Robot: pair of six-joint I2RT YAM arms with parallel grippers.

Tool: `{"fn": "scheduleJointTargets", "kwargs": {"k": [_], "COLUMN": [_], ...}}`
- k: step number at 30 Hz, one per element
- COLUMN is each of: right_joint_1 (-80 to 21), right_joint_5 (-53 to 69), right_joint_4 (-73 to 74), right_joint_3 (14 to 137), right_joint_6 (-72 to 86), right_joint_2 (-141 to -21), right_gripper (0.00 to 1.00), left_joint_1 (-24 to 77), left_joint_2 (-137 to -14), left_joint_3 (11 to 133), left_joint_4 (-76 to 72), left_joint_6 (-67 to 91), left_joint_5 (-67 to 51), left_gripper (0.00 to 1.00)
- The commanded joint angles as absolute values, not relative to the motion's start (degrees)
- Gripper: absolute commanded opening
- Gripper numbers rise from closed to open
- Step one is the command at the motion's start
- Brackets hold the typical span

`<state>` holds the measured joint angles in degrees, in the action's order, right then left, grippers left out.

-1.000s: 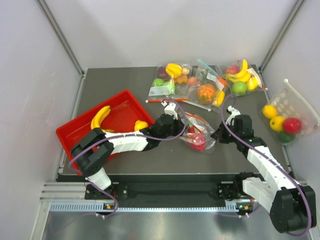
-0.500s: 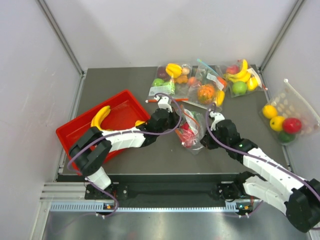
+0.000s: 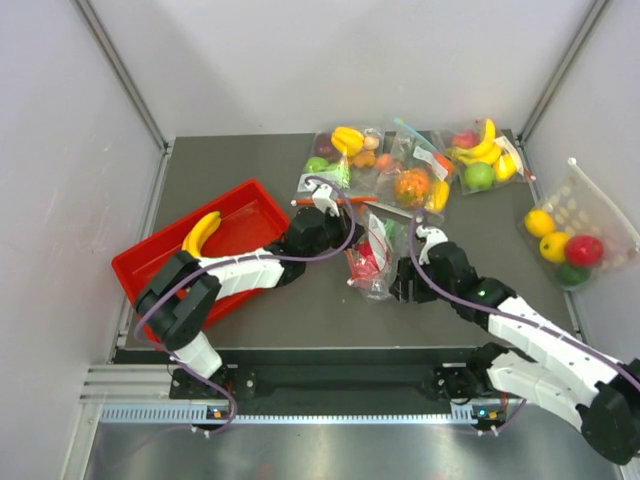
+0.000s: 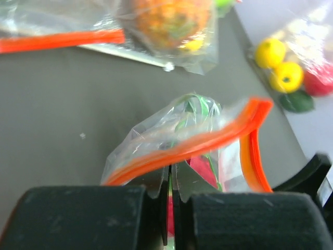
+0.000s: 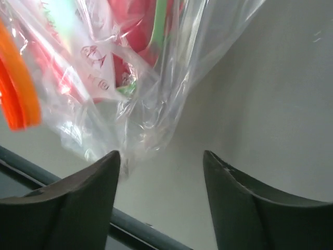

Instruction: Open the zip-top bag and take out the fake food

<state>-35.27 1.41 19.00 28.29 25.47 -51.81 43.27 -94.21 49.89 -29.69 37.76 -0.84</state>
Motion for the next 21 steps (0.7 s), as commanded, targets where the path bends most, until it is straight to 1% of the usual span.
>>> {"fn": "scheduleJointTargets", "kwargs": {"k": [1, 2, 3, 4, 7, 11, 15, 16, 18, 19, 21], "right_joint_1": [-36.30, -36.30, -36.21, -36.30, -36.04, -34.81, -28.32, -25.43, -22.87, -22.59, -22.59], "right_joint_5": [-3.67, -4.56, -5.44, -7.02, -8.08, -6.69, 5.16, 11.02, 15.01, 18.68, 21.69], "right_joint_4": [26.62, 28.63, 29.35, 30.05, 29.53, 26.64, 23.47, 22.34, 21.54, 20.75, 20.13], "right_joint_3": [37.76, 39.53, 41.20, 44.53, 49.11, 51.94, 50.63, 49.06, 47.29, 45.55, 43.95], "right_joint_6": [22.86, 22.42, 21.28, 20.75, 18.81, 15.04, 11.17, 10.81, 9.85, 9.32, 8.35], "right_joint_2": [-46.68, -46.32, -46.14, -46.32, -46.93, -47.90, -49.22, -49.13, -48.08, -46.42, -44.57], "right_gripper": [0.70, 0.73, 0.73, 0.73, 0.75, 0.76, 0.76, 0.76, 0.76, 0.76, 0.76], "left_joint_1": [42.54, 42.45, 42.45, 42.54, 42.98, 42.98, 42.98, 42.98, 42.89, 42.89, 42.80], "left_joint_2": [-91.15, -90.97, -90.62, -90.27, -88.42, -85.70, -82.19, -81.66, -80.16, -79.81, -79.28], "left_joint_3": [49.41, 48.70, 48.26, 47.64, 46.85, 45.53, 43.86, 43.51, 43.24, 43.33, 43.59], "left_joint_4": [-42.09, -42.97, -43.85, -44.03, -42.73, -41.84, -41.31, -40.87, -39.82, -39.29, -38.07], "left_joint_6": [33.14, 31.13, 29.81, 27.27, 23.92, 19.70, 18.11, 17.76, 16.79, 16.53, 15.74], "left_joint_5": [-10.34, -12.81, -15.18, -19.21, -24.33, -32.06, -35.15, -35.33, -36.03, -36.38, -37.78], "left_gripper": [0.00, 0.00, 0.00, 0.00, 0.00, 0.00, 0.00, 0.00, 0.00, 0.00, 0.00]}}
